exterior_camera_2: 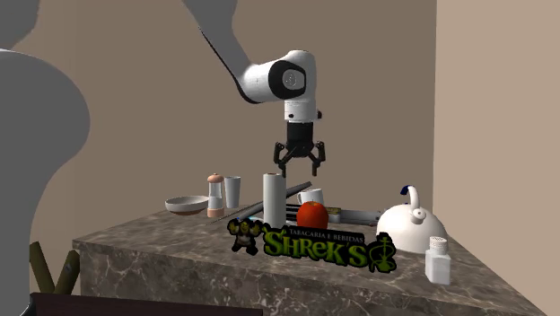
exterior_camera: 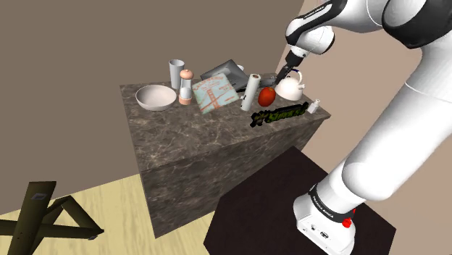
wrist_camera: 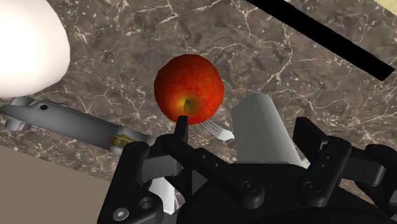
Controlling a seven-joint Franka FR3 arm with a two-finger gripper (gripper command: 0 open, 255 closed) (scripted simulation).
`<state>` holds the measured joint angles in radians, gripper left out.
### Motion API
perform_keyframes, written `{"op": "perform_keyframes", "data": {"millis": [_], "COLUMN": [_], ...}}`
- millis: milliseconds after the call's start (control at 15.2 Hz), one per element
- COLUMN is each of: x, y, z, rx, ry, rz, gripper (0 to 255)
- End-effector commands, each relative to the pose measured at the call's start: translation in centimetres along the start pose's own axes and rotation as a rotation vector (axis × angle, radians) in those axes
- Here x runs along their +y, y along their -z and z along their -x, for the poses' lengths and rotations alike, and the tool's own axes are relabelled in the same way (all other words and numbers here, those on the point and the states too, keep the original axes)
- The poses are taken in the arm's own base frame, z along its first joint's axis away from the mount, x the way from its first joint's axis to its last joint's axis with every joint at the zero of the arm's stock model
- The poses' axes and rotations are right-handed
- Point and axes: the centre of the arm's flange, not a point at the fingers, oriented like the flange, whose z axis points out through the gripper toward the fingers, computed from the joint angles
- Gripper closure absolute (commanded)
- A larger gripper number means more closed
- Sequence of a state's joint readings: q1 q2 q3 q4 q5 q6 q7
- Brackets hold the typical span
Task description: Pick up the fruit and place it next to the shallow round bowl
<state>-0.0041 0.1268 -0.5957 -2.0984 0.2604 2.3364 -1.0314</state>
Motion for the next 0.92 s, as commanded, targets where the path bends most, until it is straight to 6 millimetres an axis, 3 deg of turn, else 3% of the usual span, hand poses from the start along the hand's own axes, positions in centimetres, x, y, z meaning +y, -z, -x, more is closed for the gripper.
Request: {"op": "perform_keyframes", "data": {"millis": [0, 264, 726, 858], "x": [2.1, 5.5, 5.5, 5.5], "y": [-1.5, -4.2, -8.2, -8.2], "z": [-0.7, -1.7, -1.8, -1.8], "rx": [0.013, 0.03, 0.03, 0.03], "ry": [0.01, 0.025, 0.025, 0.025], "rz": [-0.005, -0.013, -0.013, -0.013], "gripper": [0, 0, 0, 0]}}
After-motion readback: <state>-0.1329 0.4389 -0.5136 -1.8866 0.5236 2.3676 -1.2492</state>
